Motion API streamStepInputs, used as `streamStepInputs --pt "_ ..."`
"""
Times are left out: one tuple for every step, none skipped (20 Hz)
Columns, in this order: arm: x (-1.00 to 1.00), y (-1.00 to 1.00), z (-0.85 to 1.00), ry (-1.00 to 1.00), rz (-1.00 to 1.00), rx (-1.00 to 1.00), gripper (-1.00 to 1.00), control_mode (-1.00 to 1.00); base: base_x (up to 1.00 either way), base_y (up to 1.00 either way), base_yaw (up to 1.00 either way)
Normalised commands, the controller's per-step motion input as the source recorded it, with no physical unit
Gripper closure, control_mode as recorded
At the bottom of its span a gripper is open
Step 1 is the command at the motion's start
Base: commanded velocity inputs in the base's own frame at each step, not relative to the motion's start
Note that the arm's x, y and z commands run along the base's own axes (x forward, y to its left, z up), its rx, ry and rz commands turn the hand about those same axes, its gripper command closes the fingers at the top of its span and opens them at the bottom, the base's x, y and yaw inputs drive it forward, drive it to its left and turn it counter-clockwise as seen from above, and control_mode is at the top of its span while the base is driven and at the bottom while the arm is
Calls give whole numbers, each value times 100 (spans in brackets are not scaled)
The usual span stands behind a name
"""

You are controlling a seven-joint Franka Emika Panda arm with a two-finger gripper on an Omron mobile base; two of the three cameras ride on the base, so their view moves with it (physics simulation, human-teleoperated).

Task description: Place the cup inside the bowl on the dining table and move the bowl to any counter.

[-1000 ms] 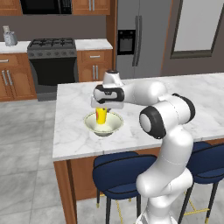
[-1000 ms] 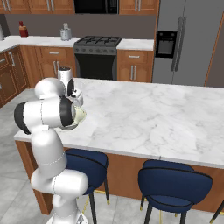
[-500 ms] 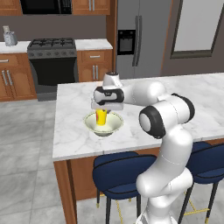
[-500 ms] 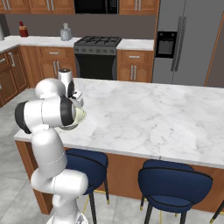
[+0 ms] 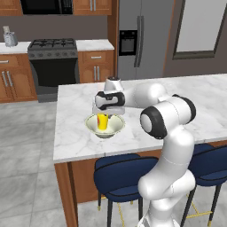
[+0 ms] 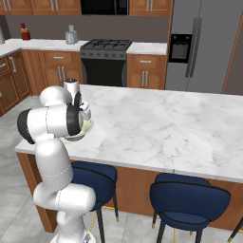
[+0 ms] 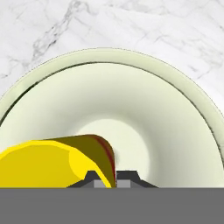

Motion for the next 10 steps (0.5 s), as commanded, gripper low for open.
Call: streamStepInputs --pt "1 0 -16 0 0 0 100 -100 0 0 0" --pt "0 0 -15 0 0 0 100 -100 0 0 0" --pt "0 0 -14 0 0 0 100 -100 0 0 0" --pt "0 0 -12 0 0 0 100 -100 0 0 0" --pt "0 0 -11 0 0 0 100 -100 0 0 0" --pt "0 1 -10 0 0 0 100 -100 0 0 0" --pt "0 1 -11 0 0 0 100 -100 0 0 0" --pt "0 1 -11 0 0 0 100 -100 0 0 0" --pt "0 1 -11 0 0 0 100 -100 0 0 0" --pt "0 1 -11 0 0 0 100 -100 0 0 0"
